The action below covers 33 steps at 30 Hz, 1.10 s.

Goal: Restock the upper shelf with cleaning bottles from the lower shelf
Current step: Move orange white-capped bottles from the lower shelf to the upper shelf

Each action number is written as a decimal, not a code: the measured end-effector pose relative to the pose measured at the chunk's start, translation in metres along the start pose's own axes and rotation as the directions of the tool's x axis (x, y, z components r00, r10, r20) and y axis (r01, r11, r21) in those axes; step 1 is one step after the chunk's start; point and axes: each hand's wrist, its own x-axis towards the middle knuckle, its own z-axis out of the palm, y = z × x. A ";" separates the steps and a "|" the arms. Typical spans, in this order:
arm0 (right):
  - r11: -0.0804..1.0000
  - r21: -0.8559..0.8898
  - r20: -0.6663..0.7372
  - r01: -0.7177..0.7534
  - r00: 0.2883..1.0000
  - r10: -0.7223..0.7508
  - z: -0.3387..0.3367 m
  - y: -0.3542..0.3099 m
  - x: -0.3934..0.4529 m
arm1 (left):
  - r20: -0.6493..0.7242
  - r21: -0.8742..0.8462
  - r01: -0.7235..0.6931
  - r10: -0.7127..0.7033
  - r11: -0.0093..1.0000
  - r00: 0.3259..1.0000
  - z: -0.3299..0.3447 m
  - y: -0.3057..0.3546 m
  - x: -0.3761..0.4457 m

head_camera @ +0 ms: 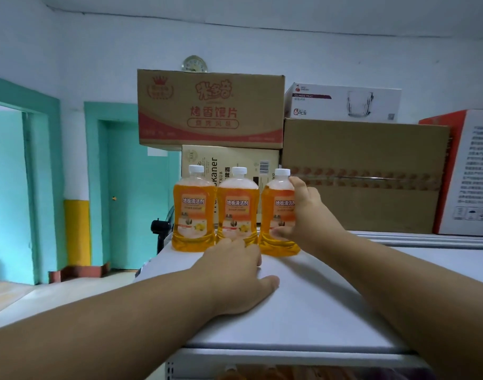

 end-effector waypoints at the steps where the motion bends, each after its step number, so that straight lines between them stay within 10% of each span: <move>1: 1.000 -0.003 -0.002 -0.006 1.000 0.006 0.001 0.000 0.000 | 0.000 0.005 -0.005 0.005 1.000 1.000 0.001 0.000 0.000; 15: 0.984 -0.137 -0.093 0.111 0.988 -0.124 -0.031 -0.010 -0.024 | -0.051 -0.066 -0.017 0.014 0.998 0.999 -0.018 0.012 -0.020; 25: 0.945 -0.055 -0.257 0.321 0.910 -0.324 -0.138 -0.036 -0.164 | -0.530 -0.218 -0.145 0.008 0.965 0.848 0.016 0.106 -0.129; 33: 0.939 0.104 -0.122 0.329 0.941 -0.316 -0.136 -0.027 -0.299 | -0.349 -0.358 -0.118 -0.015 0.926 0.937 0.120 0.143 -0.200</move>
